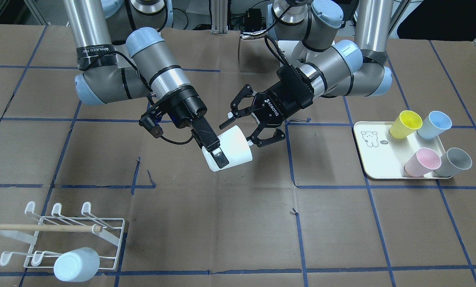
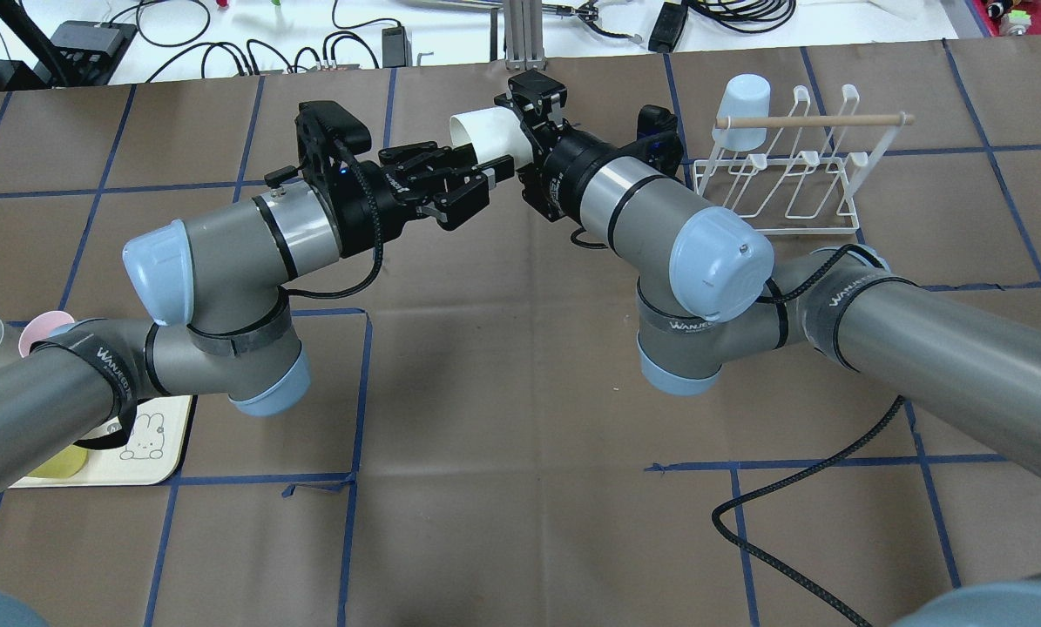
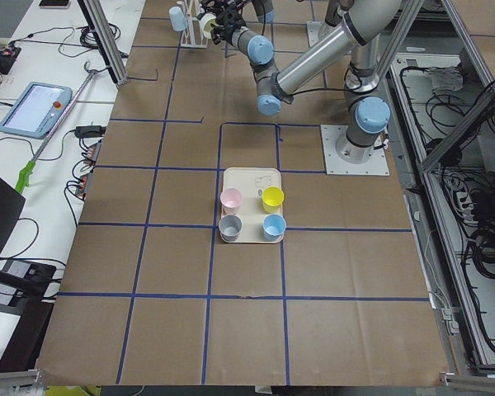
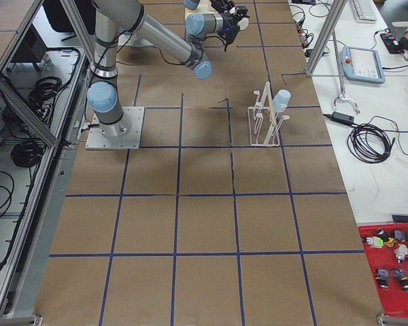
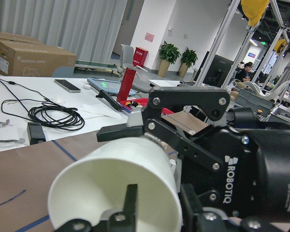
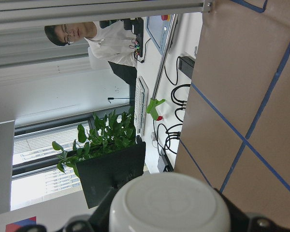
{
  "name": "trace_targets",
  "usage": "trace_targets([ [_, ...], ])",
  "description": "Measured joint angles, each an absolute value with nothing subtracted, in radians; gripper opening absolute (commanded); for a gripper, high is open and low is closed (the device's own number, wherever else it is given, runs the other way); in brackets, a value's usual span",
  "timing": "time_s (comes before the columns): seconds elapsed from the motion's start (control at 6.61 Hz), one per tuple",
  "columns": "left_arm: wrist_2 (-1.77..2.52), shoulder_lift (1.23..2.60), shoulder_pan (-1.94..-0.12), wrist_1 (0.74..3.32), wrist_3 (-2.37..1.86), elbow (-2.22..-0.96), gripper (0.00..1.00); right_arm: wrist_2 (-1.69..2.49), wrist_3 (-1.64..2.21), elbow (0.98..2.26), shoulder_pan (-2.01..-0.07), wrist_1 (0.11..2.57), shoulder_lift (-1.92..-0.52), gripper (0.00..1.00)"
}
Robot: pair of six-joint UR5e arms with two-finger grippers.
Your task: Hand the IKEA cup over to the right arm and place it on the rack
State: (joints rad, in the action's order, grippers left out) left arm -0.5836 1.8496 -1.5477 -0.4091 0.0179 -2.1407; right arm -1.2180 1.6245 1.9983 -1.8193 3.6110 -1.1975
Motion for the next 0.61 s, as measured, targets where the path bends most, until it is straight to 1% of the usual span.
trace_targets([
  [0.3, -0.576, 1.827, -1.538, -0.409, 0.001, -2.147, 0.98, -1.219, 1.625, 1.999, -1.819, 3.611, -1.199, 0.53],
  [0.61, -0.520, 1.782, -1.463, -0.407, -0.039, -2.181, 0.98, -1.218, 1.623, 1.997, -1.818, 3.611, -1.198, 0.53],
])
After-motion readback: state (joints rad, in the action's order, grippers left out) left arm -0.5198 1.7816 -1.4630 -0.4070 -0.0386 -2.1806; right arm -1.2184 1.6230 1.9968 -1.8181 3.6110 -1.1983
